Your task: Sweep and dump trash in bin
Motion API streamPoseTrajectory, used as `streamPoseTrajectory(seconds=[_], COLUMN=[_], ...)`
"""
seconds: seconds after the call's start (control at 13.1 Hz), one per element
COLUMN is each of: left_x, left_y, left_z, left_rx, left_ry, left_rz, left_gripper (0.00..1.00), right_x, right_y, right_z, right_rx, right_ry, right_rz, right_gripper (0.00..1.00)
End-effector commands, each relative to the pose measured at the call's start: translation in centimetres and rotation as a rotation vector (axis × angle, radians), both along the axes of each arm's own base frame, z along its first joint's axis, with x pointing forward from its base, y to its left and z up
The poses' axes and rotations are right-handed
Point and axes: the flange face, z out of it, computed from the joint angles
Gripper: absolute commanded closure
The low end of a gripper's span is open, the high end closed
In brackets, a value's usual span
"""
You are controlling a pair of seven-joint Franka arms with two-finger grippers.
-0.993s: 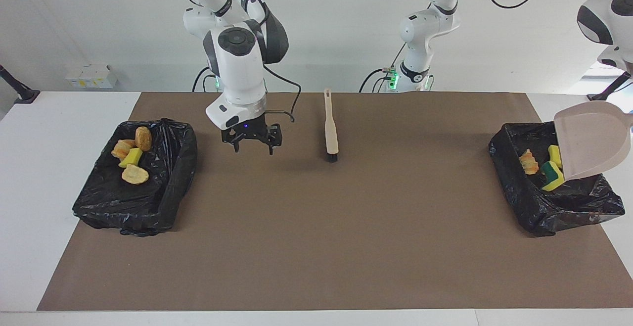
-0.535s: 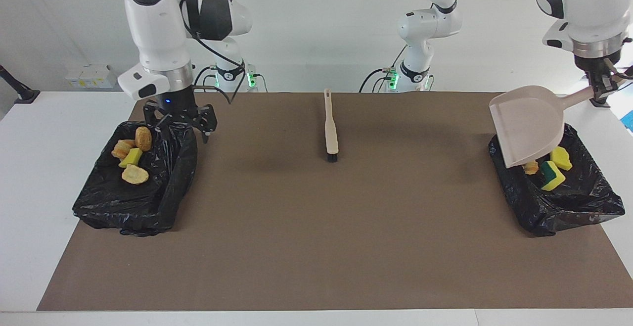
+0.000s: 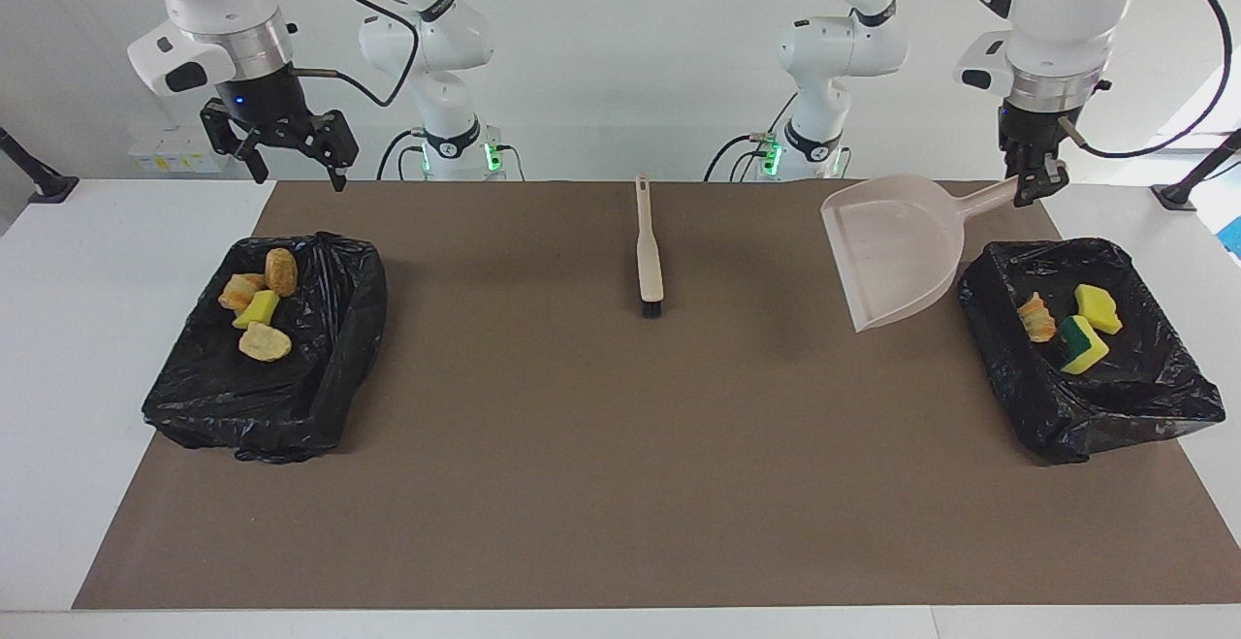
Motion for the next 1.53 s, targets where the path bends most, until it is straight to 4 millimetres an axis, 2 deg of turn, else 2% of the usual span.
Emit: streamPoseTrajectory(seconds=[0.0, 0.38, 0.61, 0.76, 0.92, 1.07, 1.15, 1.22, 1.37, 1.45], left_x=[-0.7, 0.0, 1.0, 1.5, 3.0, 4.9, 6.0, 6.5, 6.0, 6.2], left_y=[-1.5, -8.1, -12.1, -15.9, -19.1, -23.3, -24.5, -26.0, -29.5, -30.0], left_z=[-1.2, -5.2, -7.8, -9.9, -11.5, -13.8, -15.3, -16.5, -19.3, -19.9], left_rx=[-0.098, -0.177, -0.200, -0.230, -0.267, -0.271, -0.277, -0.301, -0.337, -0.359], left_ry=[-0.070, -0.157, -0.199, -0.227, -0.262, -0.260, -0.270, -0.287, -0.293, -0.305], left_rz=[0.164, 0.395, 0.567, 0.747, 0.883, 0.968, 1.058, 1.121, 1.175, 1.238], left_gripper=[1.00, 1.00, 1.00, 1.00, 1.00, 1.00, 1.00, 1.00, 1.00, 1.00], right_x=[-0.1, -0.3, -0.2, -0.2, -0.2, -0.2, -0.2, -0.2, -0.2, -0.2], right_y=[-0.6, -0.6, 0.3, 0.2, 0.2, 0.2, 0.2, 0.2, 0.2, 0.2], right_z=[-0.6, -0.6, -0.6, -0.6, -0.6, -0.6, -0.6, -0.6, -0.6, -0.6], right_rx=[0.023, 0.023, 0.024, 0.024, 0.024, 0.024, 0.024, 0.024, 0.024, 0.024], right_ry=[-0.005, 0.005, 0.005, 0.005, 0.005, 0.005, 0.005, 0.005, 0.005, 0.005], right_rz=[-0.001, 0.003, 0.020, 0.017, 0.018, 0.017, 0.017, 0.017, 0.017, 0.018], right_gripper=[0.00, 0.00, 0.00, 0.00, 0.00, 0.00, 0.00, 0.00, 0.00, 0.00])
